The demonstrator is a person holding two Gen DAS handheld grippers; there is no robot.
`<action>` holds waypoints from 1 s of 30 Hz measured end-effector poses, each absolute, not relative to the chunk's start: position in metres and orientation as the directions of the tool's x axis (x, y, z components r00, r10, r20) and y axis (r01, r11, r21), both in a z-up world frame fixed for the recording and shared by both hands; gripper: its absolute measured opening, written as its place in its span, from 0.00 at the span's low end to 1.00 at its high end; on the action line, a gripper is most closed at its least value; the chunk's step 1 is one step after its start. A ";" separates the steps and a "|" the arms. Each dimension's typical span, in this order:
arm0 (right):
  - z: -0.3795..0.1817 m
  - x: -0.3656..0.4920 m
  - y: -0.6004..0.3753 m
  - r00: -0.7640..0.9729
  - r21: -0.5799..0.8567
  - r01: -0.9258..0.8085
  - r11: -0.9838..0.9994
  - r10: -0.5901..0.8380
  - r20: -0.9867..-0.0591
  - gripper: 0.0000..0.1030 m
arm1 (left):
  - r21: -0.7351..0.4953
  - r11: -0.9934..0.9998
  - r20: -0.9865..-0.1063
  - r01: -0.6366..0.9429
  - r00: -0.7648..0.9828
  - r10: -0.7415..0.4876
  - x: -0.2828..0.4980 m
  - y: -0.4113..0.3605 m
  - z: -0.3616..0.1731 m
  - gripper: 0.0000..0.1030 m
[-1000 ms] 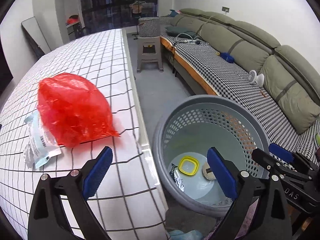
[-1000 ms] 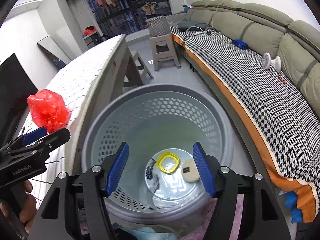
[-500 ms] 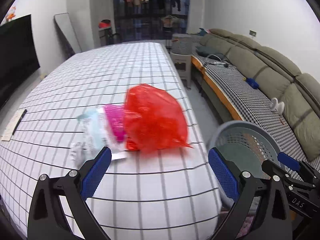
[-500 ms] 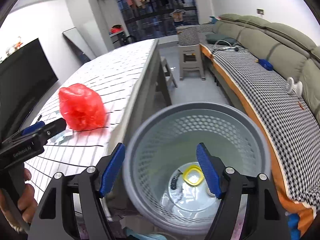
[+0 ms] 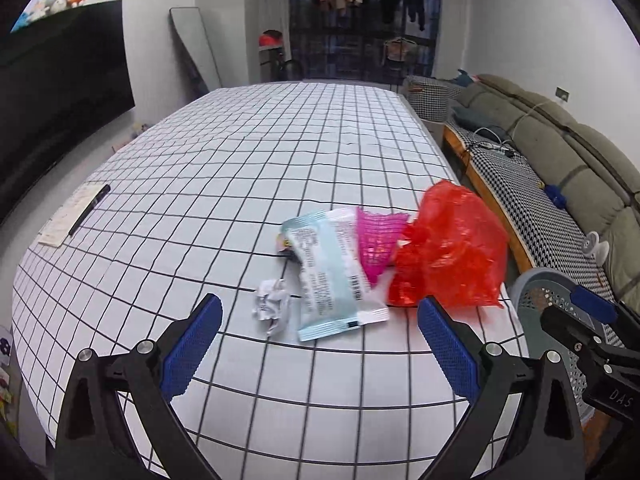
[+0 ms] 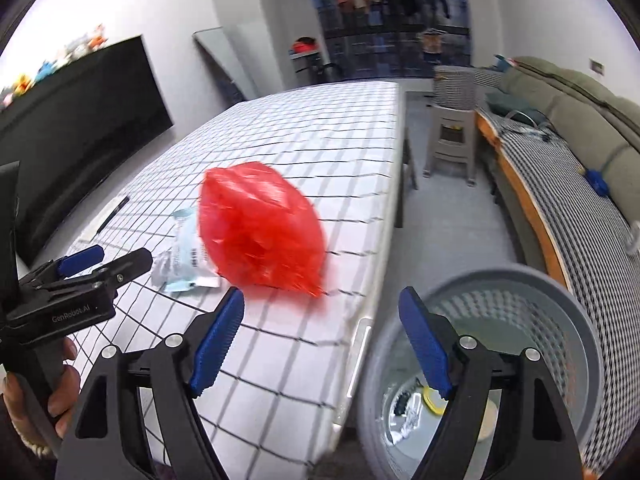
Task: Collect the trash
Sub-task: 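Reach the right tool to the red plastic bag and close on it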
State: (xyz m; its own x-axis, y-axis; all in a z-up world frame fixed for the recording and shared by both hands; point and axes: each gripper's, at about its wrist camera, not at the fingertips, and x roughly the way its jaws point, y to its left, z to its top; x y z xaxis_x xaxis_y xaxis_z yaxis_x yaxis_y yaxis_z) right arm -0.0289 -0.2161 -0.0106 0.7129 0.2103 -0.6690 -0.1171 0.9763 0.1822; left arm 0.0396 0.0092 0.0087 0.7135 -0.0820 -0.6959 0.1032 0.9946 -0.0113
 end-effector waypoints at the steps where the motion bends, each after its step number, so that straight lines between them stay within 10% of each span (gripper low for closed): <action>1: -0.010 -0.023 -0.210 0.710 0.174 -0.138 0.975 0.220 -0.669 0.75 | -0.013 0.995 -0.696 0.097 0.713 -0.079 0.040 0.013 0.008 0.93; 30: -0.035 0.081 -0.130 0.657 -0.013 -0.174 0.985 0.106 -0.746 0.85 | -0.049 0.998 -0.733 -0.025 0.680 -0.019 0.072 0.086 -0.017 0.93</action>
State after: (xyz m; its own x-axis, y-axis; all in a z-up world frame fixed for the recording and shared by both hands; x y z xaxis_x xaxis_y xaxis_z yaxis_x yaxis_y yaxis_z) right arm 0.0806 -0.1300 -0.0351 0.6573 0.1062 -0.7461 -0.1736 0.9847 -0.0128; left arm 0.0724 0.0864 -0.0167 0.6796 -0.0189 -0.7333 -0.0249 0.9985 -0.0488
